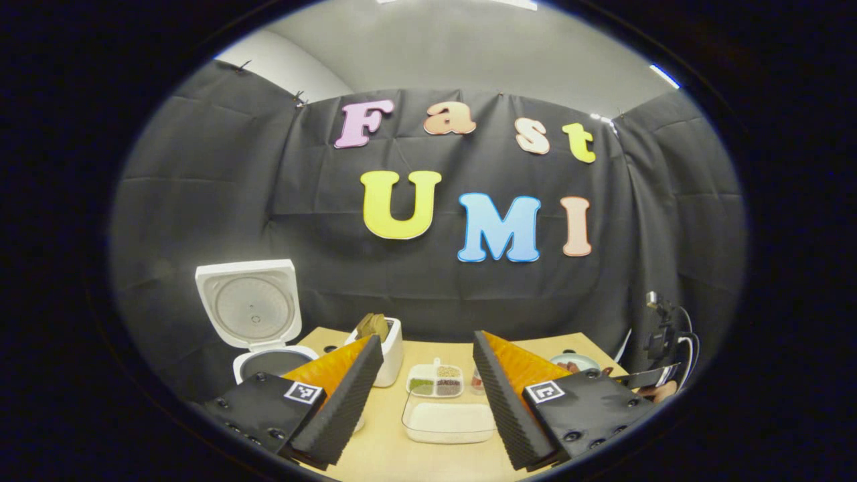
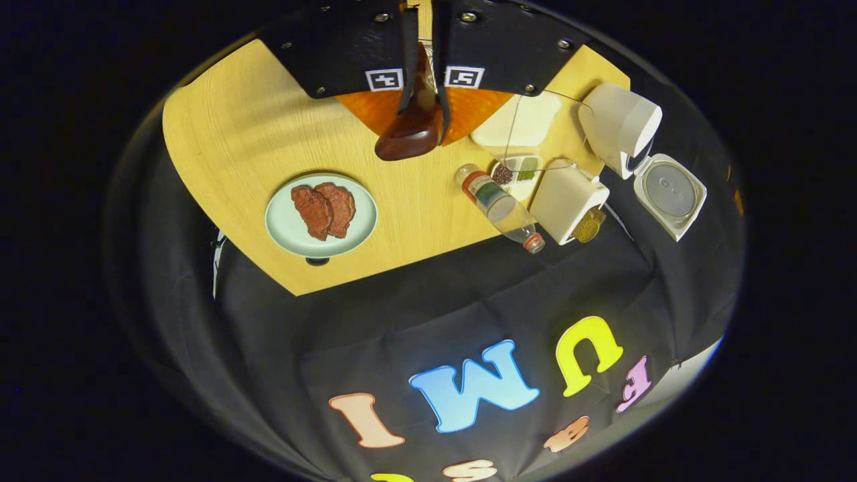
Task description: Close the left gripper, press the button to open the rice cooker; take a wooden spoon from the chopstick holder with the right hand, scoop a spoonful of rice and pour it into the rice cooker, then put the wooden spoon back into the chopstick holder.
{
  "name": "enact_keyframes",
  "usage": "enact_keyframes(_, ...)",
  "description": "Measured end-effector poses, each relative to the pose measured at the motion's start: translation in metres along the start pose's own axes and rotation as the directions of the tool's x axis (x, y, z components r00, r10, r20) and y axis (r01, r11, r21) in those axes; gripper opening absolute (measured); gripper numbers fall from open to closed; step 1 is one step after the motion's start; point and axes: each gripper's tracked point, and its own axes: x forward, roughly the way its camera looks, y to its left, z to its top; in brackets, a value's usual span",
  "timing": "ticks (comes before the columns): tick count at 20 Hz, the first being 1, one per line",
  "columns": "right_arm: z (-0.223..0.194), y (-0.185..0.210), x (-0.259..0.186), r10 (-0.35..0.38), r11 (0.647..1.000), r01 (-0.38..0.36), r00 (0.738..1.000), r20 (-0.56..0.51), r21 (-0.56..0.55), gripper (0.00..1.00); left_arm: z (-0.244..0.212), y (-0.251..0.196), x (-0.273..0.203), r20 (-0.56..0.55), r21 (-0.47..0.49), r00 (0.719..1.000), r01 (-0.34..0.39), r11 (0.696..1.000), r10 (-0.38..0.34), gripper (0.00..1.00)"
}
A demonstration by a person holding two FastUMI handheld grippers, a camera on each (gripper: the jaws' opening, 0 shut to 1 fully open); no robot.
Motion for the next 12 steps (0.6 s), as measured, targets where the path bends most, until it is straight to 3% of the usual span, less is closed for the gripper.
enact_keyframes(6,0.059,0.057,-0.039,0.037,0.999,-0.035,0.989,0.146,-0.019,0.08,0.007,0.037,0.000,0.030,0.008,0.999,0.038,0.999,-0.039,0.95)
enact_keyframes(8,0.072,0.083,-0.039,0.063,0.997,-0.055,0.983,0.175,-0.052,0.08,0.005,0.047,0.000,0.028,0.011,0.998,0.057,0.998,-0.057,0.99)
enact_keyframes(9,0.076,0.097,-0.037,0.080,0.995,-0.067,0.980,0.184,-0.074,0.08,0.007,0.054,0.000,0.033,0.008,0.998,0.060,0.998,-0.060,0.94)
enact_keyframes(12,0.074,0.138,-0.017,0.120,0.984,-0.092,0.976,0.184,-0.154,0.08,0.008,0.077,0.002,0.037,-0.002,0.998,0.056,0.998,-0.056,0.94)
